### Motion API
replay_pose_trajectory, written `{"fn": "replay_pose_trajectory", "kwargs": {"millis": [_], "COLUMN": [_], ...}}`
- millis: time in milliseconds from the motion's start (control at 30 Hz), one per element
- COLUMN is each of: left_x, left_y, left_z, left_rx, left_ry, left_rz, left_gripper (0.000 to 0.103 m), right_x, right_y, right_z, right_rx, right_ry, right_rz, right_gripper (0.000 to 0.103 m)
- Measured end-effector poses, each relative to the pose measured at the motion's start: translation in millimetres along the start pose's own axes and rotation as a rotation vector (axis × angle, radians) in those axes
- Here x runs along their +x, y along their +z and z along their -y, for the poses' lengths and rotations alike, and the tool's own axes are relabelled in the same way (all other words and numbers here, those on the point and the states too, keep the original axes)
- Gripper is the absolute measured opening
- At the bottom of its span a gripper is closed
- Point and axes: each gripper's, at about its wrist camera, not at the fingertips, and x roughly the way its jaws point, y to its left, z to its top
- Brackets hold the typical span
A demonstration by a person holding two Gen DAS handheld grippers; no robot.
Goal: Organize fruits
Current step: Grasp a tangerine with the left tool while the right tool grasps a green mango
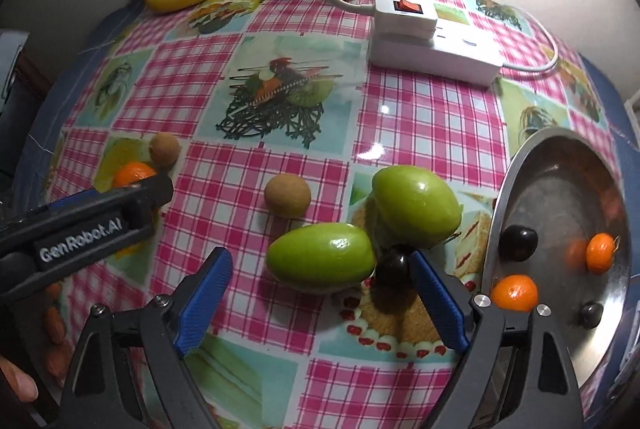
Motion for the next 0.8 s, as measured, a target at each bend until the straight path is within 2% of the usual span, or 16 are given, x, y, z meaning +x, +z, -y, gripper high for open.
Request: {"fn": "replay_pose_trajectory", "kwargs": {"millis": [300,400,467,600,667,700,800], "left_x": [14.3,15.3,15.2,14.4,12.8,12.2,3.2], "left_y": [1.2,1.1,2.2,1.9,0.6,0.3,-3.4], "left_z": [2.9,4.4,8.2,8.5,6.0,5.3,0.0], "left_rx": [0.012,0.019,0.026,0.015,0.002,-0.001,-0.002], "left_ry": [-0.001,-0.005,-0.008,-0.021,-0.031,-0.035,-0.043], "left_rz": [-0.013,-0.007,-0.004,-0.004,-0.006,-0.007,-0.001], "left_gripper": [0.067,0.054,0.042,0.041,0.041,0.041,0.041], "right_x": [0.8,-1.8,-4.8,-7.6,-7.3,-6.9,-4.0], "right_y": [2.3,2.8,3.2,3.9,4.0,4.4,4.5], "right_z": [-4.8,-5.6,-6.9,-9.9,-10.9,-11.3,-11.4], "right_rx": [-0.028,-0.031,-0.039,-0.049,-0.054,-0.057,-0.061], "right_ry": [-0.041,-0.036,-0.040,-0.055,-0.062,-0.064,-0.071], "right_rz": [0.009,0.012,0.022,0.034,0.031,0.030,0.021], "right_gripper": [0.086,0.086,0.085,0.085,0.079,0.073,0.072]}}
